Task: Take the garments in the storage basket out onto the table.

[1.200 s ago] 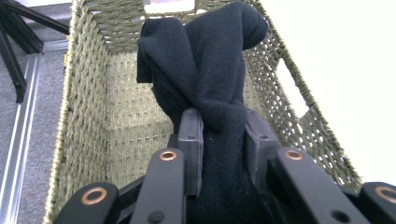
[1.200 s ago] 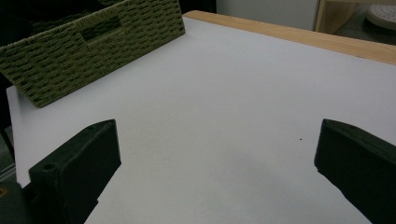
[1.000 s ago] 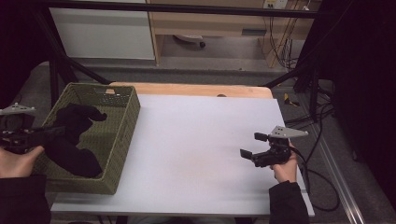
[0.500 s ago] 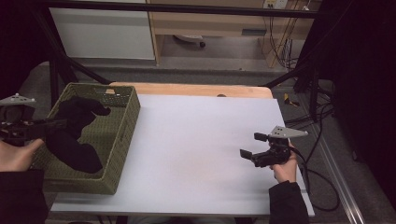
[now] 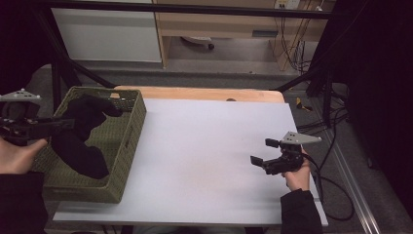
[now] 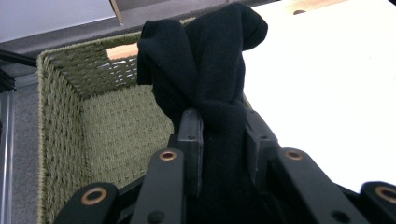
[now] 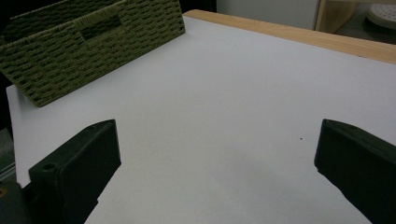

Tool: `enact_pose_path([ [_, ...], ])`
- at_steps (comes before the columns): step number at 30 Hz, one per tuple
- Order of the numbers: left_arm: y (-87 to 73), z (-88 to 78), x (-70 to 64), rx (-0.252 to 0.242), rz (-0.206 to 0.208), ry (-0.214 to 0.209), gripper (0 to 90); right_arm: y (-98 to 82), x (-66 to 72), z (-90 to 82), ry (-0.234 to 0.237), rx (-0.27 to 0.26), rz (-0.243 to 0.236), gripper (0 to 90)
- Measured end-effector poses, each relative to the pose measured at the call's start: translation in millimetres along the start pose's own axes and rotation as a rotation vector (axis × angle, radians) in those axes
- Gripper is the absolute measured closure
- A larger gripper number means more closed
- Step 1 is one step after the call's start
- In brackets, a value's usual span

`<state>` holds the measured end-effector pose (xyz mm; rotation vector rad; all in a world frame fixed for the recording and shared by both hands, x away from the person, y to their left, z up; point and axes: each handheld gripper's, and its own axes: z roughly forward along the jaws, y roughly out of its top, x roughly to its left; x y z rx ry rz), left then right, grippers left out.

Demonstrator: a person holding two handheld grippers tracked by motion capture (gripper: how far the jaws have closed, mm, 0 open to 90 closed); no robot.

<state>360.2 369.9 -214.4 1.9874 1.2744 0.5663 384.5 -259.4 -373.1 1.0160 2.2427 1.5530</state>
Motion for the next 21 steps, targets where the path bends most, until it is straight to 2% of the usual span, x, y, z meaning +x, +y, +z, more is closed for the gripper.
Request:
enact_pose_path([
  [21,27.5,-13.5,-21.6,-0.027,0.061,-0.049,72.5,0.0,0.0,0.1,0.000,0.001,-0.001,1.0],
])
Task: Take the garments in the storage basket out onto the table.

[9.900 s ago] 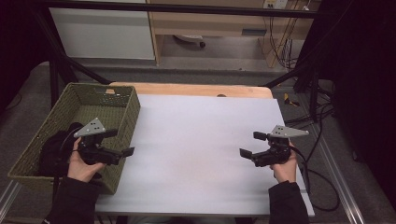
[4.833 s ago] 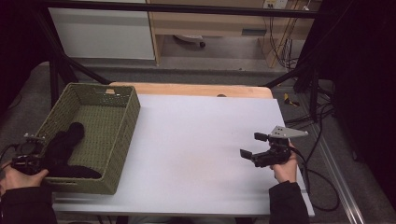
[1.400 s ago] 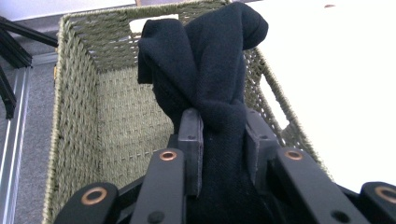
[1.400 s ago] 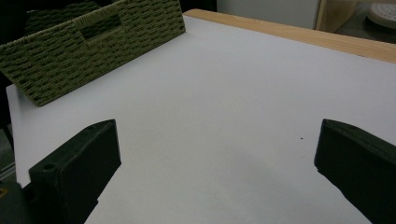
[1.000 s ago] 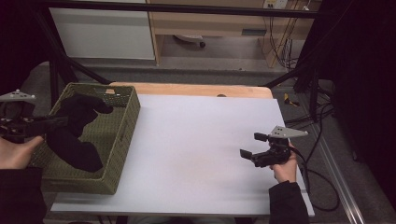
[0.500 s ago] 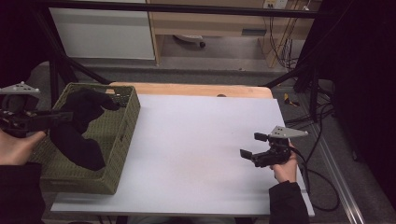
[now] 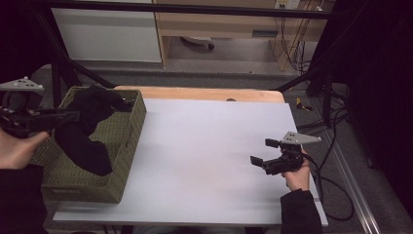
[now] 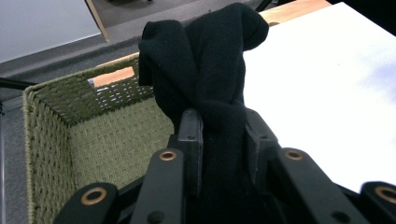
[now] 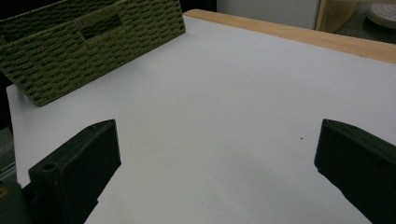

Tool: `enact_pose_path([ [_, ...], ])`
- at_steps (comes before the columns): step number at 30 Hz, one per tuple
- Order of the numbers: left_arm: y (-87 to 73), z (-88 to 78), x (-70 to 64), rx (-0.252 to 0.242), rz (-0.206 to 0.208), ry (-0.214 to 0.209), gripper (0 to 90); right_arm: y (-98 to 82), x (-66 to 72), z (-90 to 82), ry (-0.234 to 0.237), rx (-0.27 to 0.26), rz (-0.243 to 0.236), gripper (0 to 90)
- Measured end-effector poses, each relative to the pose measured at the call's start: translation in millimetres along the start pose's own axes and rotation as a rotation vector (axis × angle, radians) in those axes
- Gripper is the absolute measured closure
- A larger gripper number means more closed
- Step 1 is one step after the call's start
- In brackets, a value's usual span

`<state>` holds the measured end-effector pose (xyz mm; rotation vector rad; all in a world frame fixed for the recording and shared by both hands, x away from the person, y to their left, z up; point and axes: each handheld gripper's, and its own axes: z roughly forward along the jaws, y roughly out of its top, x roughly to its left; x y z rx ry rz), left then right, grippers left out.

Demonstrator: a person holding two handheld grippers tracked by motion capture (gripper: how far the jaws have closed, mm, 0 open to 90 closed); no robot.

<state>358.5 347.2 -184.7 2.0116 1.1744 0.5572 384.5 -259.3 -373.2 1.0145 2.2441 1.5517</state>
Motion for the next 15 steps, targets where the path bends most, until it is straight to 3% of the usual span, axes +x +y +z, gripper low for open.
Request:
enact_pose_path([
  [15,16.4,3.5,-17.5,-0.014,0.043,-0.032,72.5,0.0,-0.1,-0.1,0.000,0.001,0.000,1.0],
])
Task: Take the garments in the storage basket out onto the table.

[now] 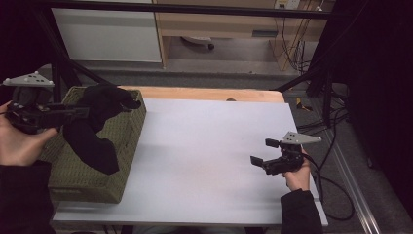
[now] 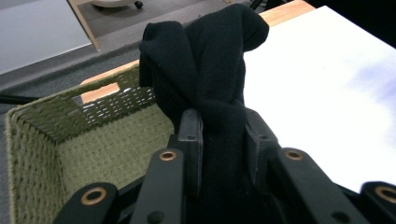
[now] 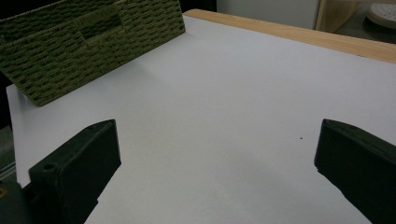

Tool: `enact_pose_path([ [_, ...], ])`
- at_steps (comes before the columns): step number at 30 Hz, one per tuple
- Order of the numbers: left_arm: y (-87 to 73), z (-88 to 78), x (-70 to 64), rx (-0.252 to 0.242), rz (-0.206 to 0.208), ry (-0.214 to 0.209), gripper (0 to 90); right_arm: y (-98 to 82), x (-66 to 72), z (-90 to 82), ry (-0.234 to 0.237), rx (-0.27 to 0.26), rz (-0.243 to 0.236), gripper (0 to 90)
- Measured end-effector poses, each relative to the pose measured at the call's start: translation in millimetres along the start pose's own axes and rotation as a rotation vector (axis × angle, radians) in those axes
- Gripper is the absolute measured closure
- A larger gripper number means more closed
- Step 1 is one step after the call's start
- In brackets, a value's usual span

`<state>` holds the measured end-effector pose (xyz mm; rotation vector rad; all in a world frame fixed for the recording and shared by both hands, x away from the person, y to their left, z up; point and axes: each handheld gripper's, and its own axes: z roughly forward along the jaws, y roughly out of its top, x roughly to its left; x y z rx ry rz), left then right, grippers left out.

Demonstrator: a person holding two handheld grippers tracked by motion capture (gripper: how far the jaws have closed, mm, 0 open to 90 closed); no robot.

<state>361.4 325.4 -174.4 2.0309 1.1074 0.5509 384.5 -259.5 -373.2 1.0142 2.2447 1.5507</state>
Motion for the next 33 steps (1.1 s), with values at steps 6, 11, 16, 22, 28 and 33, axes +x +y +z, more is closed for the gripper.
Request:
enact_pose_path([
  [6,8.5,5.5,-9.6,-0.003,0.022,-0.015,72.5,0.1,-0.1,-0.6,0.000,-0.001,0.002,1.0],
  [11,12.8,8.5,-14.8,-0.004,0.033,-0.026,72.4,0.0,0.0,-0.2,0.001,0.000,0.001,1.1],
  [16,17.0,13.3,-21.3,0.001,0.048,-0.033,72.4,0.1,0.0,-0.6,0.001,-0.002,0.003,1.1],
  [22,22.9,21.2,-31.5,0.005,0.070,-0.053,72.5,0.1,0.0,-0.8,0.000,-0.001,0.001,1.0],
  [28,27.1,29.8,-40.0,0.014,0.088,-0.071,72.5,0.1,0.0,-0.8,0.002,-0.002,0.001,1.0],
  [33,29.8,35.9,-46.2,0.018,0.100,-0.080,72.5,0.1,-0.1,-0.8,0.002,-0.001,0.000,1.0],
])
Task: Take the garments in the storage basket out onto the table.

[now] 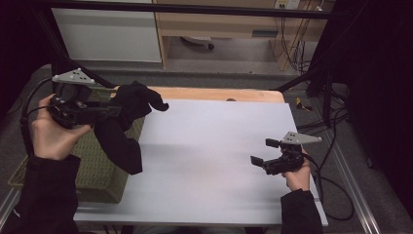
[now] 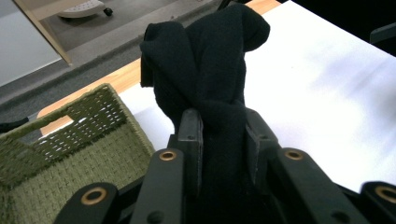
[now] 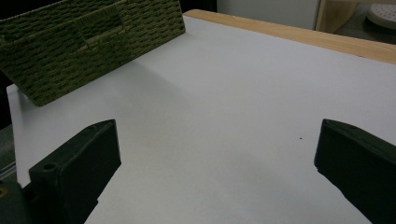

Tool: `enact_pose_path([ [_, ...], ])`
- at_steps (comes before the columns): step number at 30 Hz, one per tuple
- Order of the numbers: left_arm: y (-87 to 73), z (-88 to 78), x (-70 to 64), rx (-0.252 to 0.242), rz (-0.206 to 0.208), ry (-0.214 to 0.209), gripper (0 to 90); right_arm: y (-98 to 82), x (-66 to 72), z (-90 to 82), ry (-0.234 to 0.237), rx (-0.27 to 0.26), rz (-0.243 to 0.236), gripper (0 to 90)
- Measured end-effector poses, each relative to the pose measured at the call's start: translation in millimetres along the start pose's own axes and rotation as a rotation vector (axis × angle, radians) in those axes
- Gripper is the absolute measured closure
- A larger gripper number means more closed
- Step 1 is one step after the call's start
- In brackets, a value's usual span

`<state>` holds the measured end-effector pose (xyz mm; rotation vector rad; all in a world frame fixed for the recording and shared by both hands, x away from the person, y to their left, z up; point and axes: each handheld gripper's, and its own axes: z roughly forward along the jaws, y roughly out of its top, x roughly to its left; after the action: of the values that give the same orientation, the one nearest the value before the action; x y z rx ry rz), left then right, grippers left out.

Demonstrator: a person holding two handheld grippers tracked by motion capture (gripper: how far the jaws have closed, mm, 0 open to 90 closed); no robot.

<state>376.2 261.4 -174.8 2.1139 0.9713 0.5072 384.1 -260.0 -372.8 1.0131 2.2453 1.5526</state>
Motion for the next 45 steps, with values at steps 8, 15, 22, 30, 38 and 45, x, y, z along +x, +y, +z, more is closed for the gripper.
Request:
enact_pose_path([
  [8,5.6,10.8,-10.5,0.003,0.019,-0.023,72.5,0.0,0.1,-0.2,0.000,0.000,0.001,1.0],
  [15,9.0,23.1,-19.9,0.022,0.045,-0.041,72.4,-0.1,0.1,0.1,0.000,0.000,0.000,1.1],
  [22,13.0,36.2,-30.4,0.041,0.073,-0.054,72.4,0.0,0.1,-0.4,0.000,0.000,0.000,1.1],
  [30,16.8,50.7,-40.9,0.054,0.098,-0.075,72.3,0.0,0.1,-0.4,0.000,-0.001,0.000,1.1],
  [38,19.6,66.6,-51.2,0.070,0.117,-0.092,72.3,0.0,0.2,-0.5,0.000,-0.002,-0.001,1.1],
  [45,19.8,83.0,-57.7,0.080,0.121,-0.107,72.2,0.0,0.1,-0.9,0.001,-0.003,0.001,1.1],
])
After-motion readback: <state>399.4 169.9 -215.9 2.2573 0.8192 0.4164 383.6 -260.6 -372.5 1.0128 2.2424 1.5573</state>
